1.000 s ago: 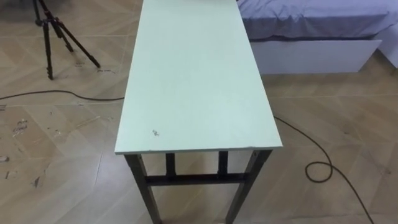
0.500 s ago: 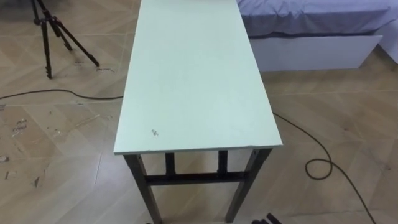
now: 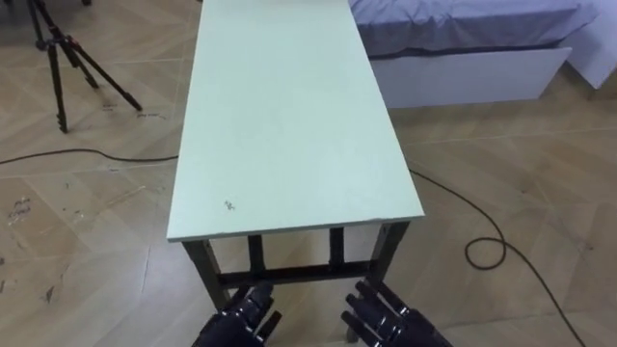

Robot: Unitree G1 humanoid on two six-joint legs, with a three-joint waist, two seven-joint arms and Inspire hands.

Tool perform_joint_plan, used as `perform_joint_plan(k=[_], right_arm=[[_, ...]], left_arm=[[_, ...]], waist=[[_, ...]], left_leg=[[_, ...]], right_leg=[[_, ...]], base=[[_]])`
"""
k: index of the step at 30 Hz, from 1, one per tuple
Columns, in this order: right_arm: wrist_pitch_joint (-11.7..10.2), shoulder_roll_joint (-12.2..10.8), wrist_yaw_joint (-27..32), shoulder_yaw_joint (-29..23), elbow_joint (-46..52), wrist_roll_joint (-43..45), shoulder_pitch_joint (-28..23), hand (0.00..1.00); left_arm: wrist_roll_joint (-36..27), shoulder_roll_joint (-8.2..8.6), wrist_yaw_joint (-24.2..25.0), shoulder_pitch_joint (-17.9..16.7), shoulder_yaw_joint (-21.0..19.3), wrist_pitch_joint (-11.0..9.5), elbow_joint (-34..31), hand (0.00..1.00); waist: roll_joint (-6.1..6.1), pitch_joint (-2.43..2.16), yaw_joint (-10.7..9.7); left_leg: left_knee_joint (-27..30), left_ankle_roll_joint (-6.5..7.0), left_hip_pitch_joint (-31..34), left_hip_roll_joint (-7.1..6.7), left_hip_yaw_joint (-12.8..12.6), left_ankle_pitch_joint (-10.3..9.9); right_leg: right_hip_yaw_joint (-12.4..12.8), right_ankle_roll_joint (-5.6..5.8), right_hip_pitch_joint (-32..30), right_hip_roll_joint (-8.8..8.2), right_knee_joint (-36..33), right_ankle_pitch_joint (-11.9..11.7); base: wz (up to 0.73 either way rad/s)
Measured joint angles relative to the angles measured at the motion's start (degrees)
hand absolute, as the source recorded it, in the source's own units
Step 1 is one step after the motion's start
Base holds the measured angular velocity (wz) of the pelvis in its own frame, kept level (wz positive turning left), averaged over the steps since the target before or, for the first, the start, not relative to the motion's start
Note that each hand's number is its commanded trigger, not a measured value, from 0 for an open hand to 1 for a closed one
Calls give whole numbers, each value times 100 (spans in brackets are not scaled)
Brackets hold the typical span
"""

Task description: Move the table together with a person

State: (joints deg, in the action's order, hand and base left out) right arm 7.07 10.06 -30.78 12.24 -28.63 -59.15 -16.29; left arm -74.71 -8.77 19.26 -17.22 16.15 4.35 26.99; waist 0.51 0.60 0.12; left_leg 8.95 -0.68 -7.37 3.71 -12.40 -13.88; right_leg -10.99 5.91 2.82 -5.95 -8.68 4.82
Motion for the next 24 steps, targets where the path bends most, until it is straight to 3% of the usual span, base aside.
perform_joint_plan(k=[11, 15, 19, 24], right_arm=[[-3, -30, -63, 291, 263, -237, 551, 0], [62, -45, -63, 389, 256, -239, 840, 0], [196, -39, -62, 405, 256, -549, 864, 0], [238, -17, -57, 405, 259, -709, 875, 0]], left_arm=[[-7, -90, -48, 278, 25, 35, -694, 0], [-12, -92, -149, 429, 14, 82, -694, 0], [-309, -121, -332, 515, -57, 251, -694, 0], [-463, -141, -546, 628, -269, 282, -693, 0]], waist=[[-69, 2, 17], [-44, 23, 27], [-19, 31, 53], [29, 53, 173]], left_leg=[[57, -1, -21, -1, -16, 3], [60, -1, -19, -1, -14, 3], [59, -1, -33, 0, -5, 3], [67, -1, -34, 0, 10, 4]], right_leg=[[8, 0, 2, -4, 3, 0], [8, -1, 4, -4, 5, 0], [9, -1, 17, -5, 7, -1], [6, -2, 16, -6, 7, -1]], base=[[-1], [0], [0], [0]])
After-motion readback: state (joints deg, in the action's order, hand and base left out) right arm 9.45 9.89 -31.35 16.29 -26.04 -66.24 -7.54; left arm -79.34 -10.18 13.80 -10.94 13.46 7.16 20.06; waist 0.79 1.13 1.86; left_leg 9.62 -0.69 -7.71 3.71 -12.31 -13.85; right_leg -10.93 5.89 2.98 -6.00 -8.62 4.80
